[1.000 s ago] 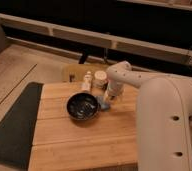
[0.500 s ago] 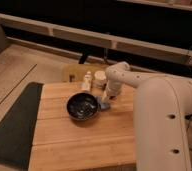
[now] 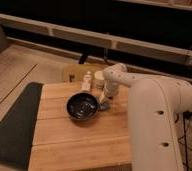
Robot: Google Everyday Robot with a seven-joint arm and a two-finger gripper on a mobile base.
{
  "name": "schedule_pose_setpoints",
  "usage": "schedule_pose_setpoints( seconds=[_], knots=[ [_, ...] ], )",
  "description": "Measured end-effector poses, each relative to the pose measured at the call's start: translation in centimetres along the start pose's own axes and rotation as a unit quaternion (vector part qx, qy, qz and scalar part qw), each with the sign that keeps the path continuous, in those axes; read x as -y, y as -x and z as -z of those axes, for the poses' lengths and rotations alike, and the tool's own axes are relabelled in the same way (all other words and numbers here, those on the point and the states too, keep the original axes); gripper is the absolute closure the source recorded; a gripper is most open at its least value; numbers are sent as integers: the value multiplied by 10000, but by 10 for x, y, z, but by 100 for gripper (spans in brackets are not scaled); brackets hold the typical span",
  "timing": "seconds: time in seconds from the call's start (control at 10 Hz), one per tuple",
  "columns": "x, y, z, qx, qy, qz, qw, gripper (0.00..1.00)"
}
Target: Wipe the white sponge on the table
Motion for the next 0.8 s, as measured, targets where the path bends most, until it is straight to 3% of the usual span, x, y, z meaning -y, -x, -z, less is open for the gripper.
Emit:
schedule_pose_setpoints(
  seconds=[0.3, 0.6, 0.8],
  knots=[
    [-6, 4, 0, 1, -11, 78, 10000, 96],
    [-13, 2, -2, -58, -12, 170, 9998, 100],
    [-11, -10, -2, -224, -80, 150, 9996, 100]
  ],
)
